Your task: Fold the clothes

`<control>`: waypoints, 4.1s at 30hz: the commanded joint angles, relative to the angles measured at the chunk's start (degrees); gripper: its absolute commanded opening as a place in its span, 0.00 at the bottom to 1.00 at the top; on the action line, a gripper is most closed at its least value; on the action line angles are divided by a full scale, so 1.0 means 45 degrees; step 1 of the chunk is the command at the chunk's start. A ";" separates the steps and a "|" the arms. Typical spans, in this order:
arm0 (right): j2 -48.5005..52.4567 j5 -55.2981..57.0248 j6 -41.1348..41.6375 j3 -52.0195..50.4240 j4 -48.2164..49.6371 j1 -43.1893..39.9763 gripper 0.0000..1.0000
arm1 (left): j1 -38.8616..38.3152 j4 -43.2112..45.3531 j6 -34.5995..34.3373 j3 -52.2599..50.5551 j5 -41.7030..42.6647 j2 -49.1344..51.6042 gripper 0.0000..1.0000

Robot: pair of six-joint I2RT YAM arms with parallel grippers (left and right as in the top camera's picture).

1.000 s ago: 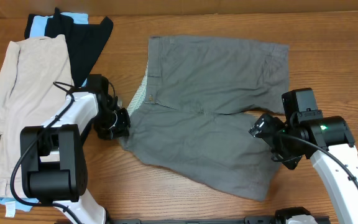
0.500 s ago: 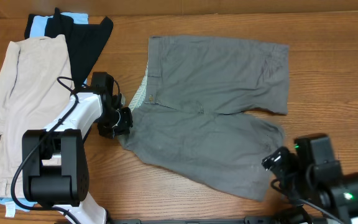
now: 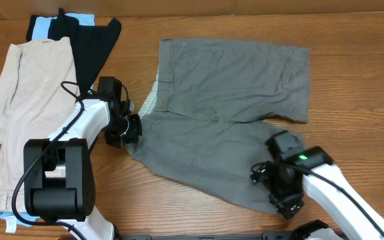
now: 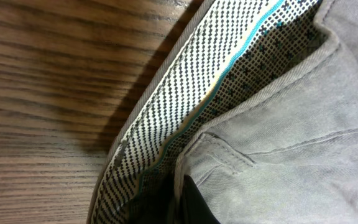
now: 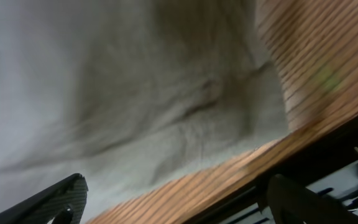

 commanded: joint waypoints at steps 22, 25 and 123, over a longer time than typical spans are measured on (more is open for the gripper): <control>0.3288 0.0427 0.1812 -0.1122 0.2050 0.2016 0.04 | -0.0039 0.0214 0.0257 -0.0087 -0.0209 -0.0398 0.04; 0.3070 0.0495 0.1797 -0.0967 0.1885 0.1957 0.04 | -0.0039 -0.0058 0.0257 0.0287 -0.0199 -0.0427 0.04; 0.9423 0.3458 -1.1166 0.8966 1.2478 -0.3546 0.58 | -0.0257 0.8563 -0.0835 0.3050 -0.2885 0.0869 0.25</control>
